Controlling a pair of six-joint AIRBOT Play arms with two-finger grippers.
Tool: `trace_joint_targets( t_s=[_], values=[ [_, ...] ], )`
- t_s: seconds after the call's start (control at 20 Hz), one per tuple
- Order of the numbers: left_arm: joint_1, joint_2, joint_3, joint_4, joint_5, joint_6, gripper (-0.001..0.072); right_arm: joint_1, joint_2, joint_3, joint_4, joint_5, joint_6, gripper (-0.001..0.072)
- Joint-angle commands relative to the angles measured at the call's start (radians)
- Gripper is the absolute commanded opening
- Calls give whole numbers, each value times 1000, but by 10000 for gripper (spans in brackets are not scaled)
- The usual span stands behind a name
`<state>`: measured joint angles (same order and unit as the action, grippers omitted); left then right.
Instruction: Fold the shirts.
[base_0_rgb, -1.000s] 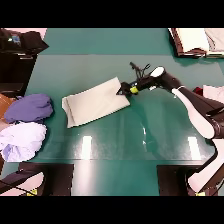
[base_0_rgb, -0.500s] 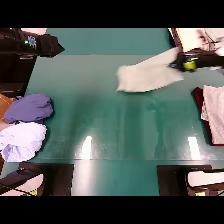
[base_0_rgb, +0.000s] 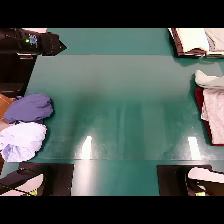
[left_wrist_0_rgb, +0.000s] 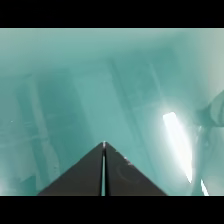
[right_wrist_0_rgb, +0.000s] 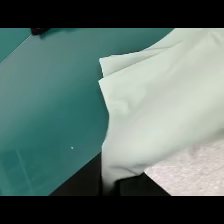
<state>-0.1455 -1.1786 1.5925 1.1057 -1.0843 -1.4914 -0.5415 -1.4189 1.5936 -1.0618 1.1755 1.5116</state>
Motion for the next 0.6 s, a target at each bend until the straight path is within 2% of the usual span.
trace_joint_targets(
  t_s=[0.0,0.3,0.55],
  values=[
    [0,-1,0,-11,7,-2,26,-42,16,2,-3,7,6,18],
    [0,-1,0,-11,7,0,26,-58,145,2,-5,-13,6,19],
    [0,-1,0,-11,6,8,26,-124,235,1,-15,77,5,18]
  ],
)
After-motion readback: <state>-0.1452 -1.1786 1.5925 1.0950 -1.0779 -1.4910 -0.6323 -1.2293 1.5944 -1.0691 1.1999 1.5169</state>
